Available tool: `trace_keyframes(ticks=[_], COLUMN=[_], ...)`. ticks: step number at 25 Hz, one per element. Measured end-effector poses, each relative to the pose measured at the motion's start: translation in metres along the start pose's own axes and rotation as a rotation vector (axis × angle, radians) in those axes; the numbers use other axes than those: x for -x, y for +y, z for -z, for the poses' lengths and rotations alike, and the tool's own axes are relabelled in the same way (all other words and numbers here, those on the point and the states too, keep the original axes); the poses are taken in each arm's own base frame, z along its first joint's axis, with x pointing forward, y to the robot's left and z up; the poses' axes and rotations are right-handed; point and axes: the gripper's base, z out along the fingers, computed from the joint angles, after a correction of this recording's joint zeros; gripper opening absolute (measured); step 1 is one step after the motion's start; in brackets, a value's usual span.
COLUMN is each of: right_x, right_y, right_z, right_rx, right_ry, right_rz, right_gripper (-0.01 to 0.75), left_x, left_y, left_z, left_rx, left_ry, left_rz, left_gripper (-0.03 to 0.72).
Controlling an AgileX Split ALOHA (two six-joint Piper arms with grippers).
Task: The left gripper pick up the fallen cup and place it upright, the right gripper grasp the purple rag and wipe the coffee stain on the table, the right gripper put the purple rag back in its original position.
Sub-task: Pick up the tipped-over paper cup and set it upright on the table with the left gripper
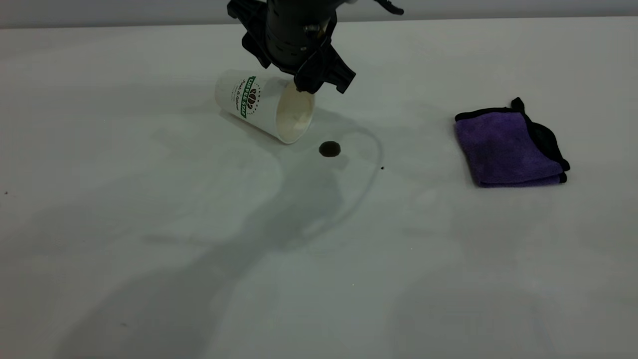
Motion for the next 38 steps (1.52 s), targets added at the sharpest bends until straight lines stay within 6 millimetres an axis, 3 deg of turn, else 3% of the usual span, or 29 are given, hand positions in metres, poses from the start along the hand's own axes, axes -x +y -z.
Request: trace_keyframes(ticks=[13, 16, 19, 25, 27, 31, 35, 38], right_x=[0.0, 0.0, 0.0, 0.0, 0.0, 0.0, 0.0, 0.0], right_y=[0.0, 0.0, 0.0, 0.0, 0.0, 0.0, 0.0, 0.0], right_z=[0.0, 0.0, 0.0, 0.0, 0.0, 0.0, 0.0, 0.0], right_rx=[0.0, 0.0, 0.0, 0.0, 0.0, 0.0, 0.0, 0.0], right_ry=[0.0, 0.0, 0.0, 0.0, 0.0, 0.0, 0.0, 0.0], right_rz=[-0.001, -0.001, -0.001, -0.001, 0.0, 0.0, 0.0, 0.0], right_gripper=[0.52, 0.52, 0.52, 0.52, 0.52, 0.52, 0.52, 0.52], left_x=[-0.011, -0.013, -0.015, -0.015, -0.014, -0.011, -0.012, -0.012], left_y=[-0.005, -0.006, -0.005, 0.005, 0.01, 0.025, 0.061, 0.093], left_z=[-0.025, -0.031, -0.034, -0.031, -0.025, -0.008, -0.002, -0.01], left_rx=[0.094, 0.126, 0.161, 0.262, 0.276, 0.165, -0.037, -0.202], left_ry=[-0.006, -0.013, -0.016, 0.0, 0.023, 0.132, 0.256, 0.311], left_rz=[-0.019, -0.034, -0.02, -0.035, -0.064, -0.095, -0.063, 0.019], left_gripper=[0.535, 0.507, 0.417, 0.076, 0.026, 0.001, -0.003, -0.004])
